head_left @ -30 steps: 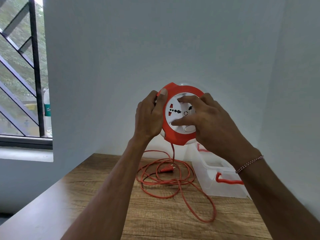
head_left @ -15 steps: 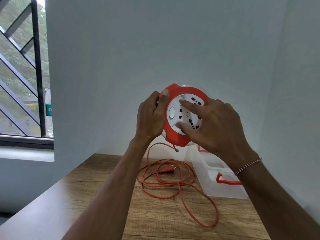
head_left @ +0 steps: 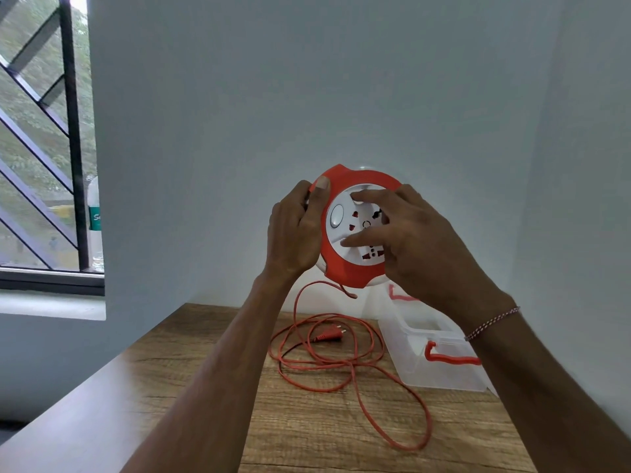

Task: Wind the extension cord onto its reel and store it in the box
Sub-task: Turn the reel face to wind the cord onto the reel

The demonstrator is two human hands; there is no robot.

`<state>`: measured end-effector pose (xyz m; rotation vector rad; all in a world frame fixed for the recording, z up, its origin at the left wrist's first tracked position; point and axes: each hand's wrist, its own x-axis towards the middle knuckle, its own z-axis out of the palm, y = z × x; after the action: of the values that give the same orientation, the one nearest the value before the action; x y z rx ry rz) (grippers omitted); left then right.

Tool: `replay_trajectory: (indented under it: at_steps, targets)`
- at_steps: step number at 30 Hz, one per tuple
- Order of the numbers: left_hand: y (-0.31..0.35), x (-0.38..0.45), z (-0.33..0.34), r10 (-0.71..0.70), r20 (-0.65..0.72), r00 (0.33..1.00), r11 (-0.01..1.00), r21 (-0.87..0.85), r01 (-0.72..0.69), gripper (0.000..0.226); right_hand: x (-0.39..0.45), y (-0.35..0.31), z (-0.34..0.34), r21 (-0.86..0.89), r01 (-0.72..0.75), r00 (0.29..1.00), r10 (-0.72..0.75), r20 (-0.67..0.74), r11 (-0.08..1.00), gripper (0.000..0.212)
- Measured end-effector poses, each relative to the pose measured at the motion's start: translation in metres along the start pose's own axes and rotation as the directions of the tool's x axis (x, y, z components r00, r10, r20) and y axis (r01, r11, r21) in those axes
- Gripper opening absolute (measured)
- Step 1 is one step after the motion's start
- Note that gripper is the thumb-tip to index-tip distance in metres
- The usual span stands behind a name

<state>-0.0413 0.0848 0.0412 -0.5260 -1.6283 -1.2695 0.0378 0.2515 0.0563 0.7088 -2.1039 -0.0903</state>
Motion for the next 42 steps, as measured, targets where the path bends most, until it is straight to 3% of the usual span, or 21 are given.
replay_trajectory:
  at_steps: [3,10,20,23,30,37,42]
  targets:
    - [0.001,0.0,0.0,-0.005,0.0,1.0,1.0,0.008,0.005,0.047,0.0,-0.004,0.0,-0.069,-0.025,0.999,0.027,0.036,0.997,0.045]
    - [0.004,-0.002,-0.002,-0.007,0.001,1.0,0.999,0.034,0.007,0.05,-0.002,-0.003,0.005,-0.135,-0.063,0.998,0.061,-0.022,0.989,0.055]
    - [0.005,-0.002,-0.002,-0.031,0.005,1.0,0.999,0.008,0.031,0.056,-0.002,-0.002,0.014,0.013,-0.246,0.943,0.242,-0.229,0.969,0.065]
    - [0.005,-0.002,-0.002,-0.029,0.008,1.0,1.0,0.003,0.029,0.059,0.001,0.0,0.011,0.092,-0.254,0.914,0.271,-0.301,0.963,0.056]
    - [0.001,-0.001,-0.001,-0.029,0.009,1.0,1.0,0.002,0.029,0.05,0.001,0.008,0.003,0.07,-0.08,0.982,0.091,-0.168,0.994,0.029]
    - [-0.002,0.001,-0.002,-0.021,-0.006,1.0,1.0,-0.011,0.021,0.047,0.001,-0.002,0.001,-0.063,-0.052,0.998,0.054,0.035,0.997,0.052]
    - [0.001,-0.001,-0.001,-0.013,-0.001,1.0,1.0,0.012,0.013,0.049,-0.001,-0.002,0.003,-0.125,-0.067,0.998,0.065,-0.021,0.99,0.057]
